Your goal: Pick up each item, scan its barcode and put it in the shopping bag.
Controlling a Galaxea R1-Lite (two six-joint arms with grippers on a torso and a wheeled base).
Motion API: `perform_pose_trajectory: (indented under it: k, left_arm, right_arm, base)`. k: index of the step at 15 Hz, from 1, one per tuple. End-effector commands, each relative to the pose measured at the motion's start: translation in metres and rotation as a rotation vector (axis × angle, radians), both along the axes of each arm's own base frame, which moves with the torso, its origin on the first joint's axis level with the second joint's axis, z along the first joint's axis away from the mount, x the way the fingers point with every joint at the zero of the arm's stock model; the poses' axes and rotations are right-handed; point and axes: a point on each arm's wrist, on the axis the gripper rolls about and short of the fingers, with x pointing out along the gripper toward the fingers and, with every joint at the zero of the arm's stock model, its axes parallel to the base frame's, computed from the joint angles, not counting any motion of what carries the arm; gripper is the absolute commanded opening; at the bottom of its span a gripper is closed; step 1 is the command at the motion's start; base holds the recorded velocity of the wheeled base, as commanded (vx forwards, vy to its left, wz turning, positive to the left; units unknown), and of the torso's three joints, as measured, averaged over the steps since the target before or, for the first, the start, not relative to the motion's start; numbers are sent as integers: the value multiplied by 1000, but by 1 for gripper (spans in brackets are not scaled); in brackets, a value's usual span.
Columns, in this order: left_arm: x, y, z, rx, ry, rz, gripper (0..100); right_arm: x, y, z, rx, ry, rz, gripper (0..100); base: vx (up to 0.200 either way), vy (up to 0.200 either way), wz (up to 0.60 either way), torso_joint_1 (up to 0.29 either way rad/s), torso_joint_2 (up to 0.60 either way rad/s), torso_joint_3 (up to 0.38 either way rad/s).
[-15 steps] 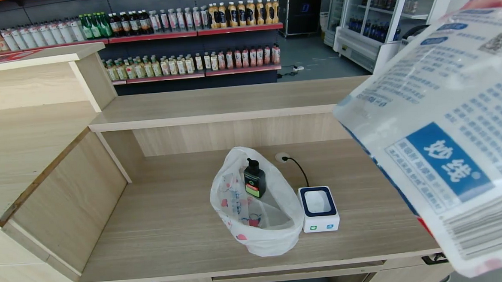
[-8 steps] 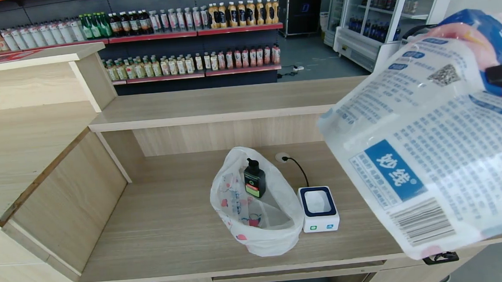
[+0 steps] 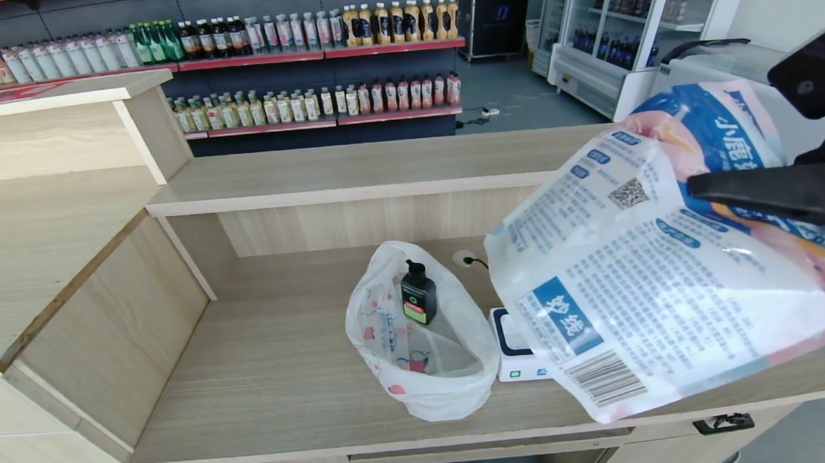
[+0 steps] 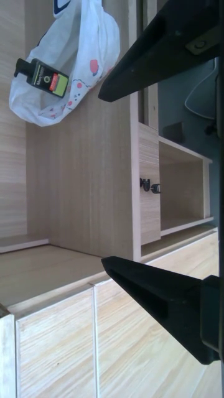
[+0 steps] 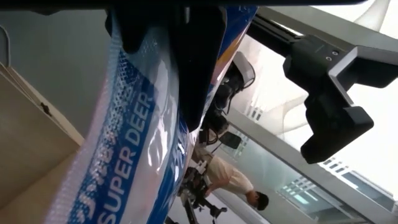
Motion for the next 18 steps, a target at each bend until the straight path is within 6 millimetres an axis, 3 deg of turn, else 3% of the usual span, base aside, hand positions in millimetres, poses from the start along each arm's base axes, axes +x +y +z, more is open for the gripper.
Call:
perform_pose_trajectory:
  k: [1,11,18]
  left_arm:
    - [0,0,0,0,2,0,100]
    - [0,0,0,0,2,0,100]
    - [0,0,0,0,2,0,100]
  right_arm:
    - [6,2,-6,-7,24,2,0]
    - [11,18,-14,-18,3,59,0]
    - [12,19,-15,-20,5,60,0]
  base:
    - [0,0,0,0,0,0]
    - [0,0,0,0,0,0]
    - [0,0,0,0,0,0]
